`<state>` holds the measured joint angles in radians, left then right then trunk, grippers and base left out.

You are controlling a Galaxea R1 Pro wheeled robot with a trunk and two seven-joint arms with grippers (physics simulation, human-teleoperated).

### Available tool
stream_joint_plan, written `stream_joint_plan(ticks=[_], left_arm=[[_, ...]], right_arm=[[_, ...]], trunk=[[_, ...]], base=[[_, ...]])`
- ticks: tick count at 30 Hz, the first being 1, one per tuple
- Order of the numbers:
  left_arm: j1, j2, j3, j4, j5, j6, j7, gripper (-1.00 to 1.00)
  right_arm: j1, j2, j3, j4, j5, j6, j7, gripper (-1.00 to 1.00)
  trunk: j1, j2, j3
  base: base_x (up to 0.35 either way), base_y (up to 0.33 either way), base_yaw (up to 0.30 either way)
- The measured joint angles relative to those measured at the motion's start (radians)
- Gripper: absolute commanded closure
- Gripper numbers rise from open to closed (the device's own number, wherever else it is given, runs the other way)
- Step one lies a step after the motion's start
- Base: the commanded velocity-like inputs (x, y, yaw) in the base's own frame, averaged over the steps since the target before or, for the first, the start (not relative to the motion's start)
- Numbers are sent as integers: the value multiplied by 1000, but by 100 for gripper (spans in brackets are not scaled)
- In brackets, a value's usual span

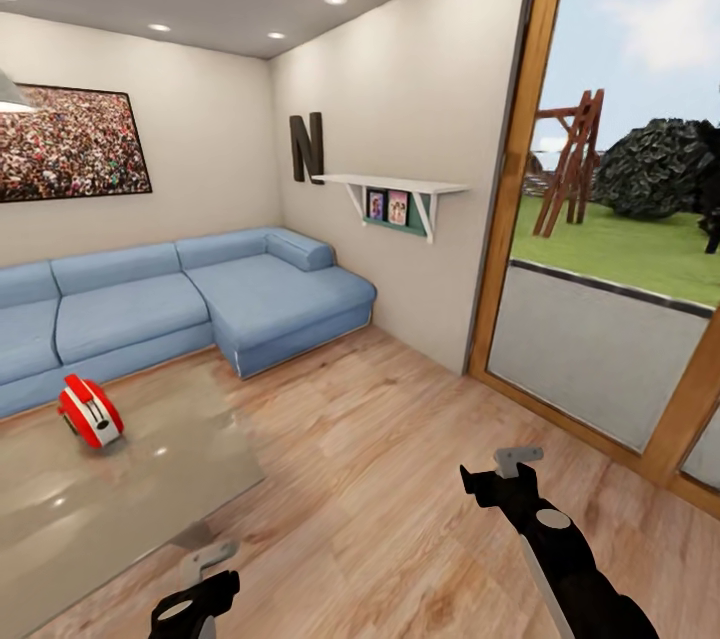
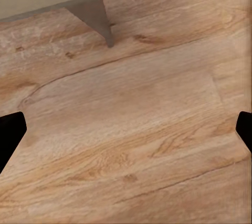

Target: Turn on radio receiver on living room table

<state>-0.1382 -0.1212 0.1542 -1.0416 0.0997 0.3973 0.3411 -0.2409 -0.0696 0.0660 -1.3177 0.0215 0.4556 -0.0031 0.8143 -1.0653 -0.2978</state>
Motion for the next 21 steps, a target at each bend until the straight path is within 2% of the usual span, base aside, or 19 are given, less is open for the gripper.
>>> stream_joint_plan(ticks=[21], left_arm=[[0, 1, 1, -1, 2, 0, -1, -100]], right_arm=[[0, 0, 0, 0, 0, 0, 0, -100]], trunk=[[-80, 147, 66]], base=[[257, -210, 0]])
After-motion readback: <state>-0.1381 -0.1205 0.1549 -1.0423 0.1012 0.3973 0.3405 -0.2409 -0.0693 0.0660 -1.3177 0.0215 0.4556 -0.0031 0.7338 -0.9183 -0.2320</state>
